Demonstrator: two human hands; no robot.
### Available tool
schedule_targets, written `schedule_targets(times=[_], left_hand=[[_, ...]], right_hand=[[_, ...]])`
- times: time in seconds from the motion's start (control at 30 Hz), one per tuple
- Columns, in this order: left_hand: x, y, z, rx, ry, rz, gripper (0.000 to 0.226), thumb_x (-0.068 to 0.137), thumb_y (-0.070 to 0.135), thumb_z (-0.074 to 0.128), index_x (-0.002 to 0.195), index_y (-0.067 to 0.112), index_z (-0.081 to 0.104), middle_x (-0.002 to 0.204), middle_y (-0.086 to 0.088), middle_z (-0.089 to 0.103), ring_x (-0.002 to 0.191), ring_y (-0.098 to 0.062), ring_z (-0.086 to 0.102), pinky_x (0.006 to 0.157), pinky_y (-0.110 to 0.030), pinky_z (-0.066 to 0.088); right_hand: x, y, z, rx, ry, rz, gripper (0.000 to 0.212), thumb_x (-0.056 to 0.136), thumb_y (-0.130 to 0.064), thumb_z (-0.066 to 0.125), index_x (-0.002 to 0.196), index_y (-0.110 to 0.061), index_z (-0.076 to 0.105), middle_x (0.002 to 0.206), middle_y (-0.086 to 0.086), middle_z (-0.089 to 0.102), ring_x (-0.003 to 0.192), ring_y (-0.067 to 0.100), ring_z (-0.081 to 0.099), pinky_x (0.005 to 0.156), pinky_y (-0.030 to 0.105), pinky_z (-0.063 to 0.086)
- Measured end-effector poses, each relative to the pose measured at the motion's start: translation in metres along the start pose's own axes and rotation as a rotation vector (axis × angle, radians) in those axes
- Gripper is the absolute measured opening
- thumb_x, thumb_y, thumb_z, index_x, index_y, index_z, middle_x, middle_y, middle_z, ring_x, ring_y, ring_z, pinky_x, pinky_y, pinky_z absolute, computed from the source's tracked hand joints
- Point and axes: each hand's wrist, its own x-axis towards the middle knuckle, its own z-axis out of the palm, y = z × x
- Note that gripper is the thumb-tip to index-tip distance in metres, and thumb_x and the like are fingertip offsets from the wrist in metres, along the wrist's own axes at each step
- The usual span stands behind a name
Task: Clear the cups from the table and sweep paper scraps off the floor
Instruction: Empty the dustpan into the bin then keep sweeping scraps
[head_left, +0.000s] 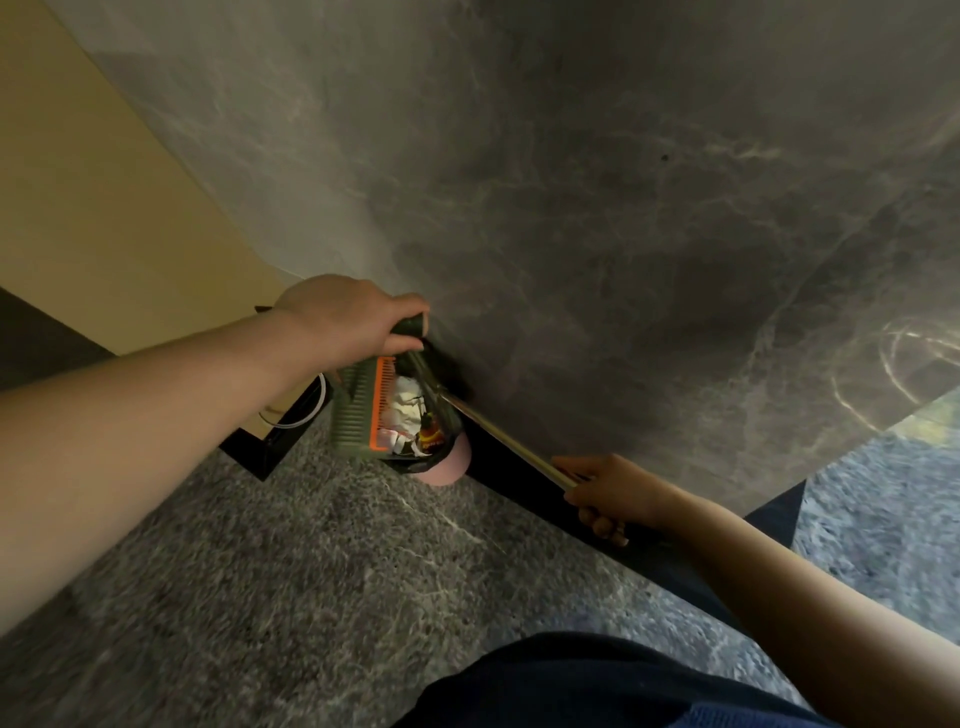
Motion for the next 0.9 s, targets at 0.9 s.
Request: schedule_targets(times=[0.9], left_hand=[[-0.001, 0.016, 0.005, 0.025, -0.04, 0.096, 0.042, 0.094, 0.061, 0.043, 0.129, 0.037, 0.042, 0.063, 0.012, 0.035, 0.058, -0.015, 0.042, 0.048, -0.026, 0.027]], right_hand=[[-0.006, 0.005, -0.007, 0.013, 0.04, -0.07, 0.053, 0.09, -0.004, 0.049, 0.085, -0.056, 0.054, 0.047, -0.003, 0.05, 0.035, 0.008, 0.045, 0.035, 0.018, 0.036]])
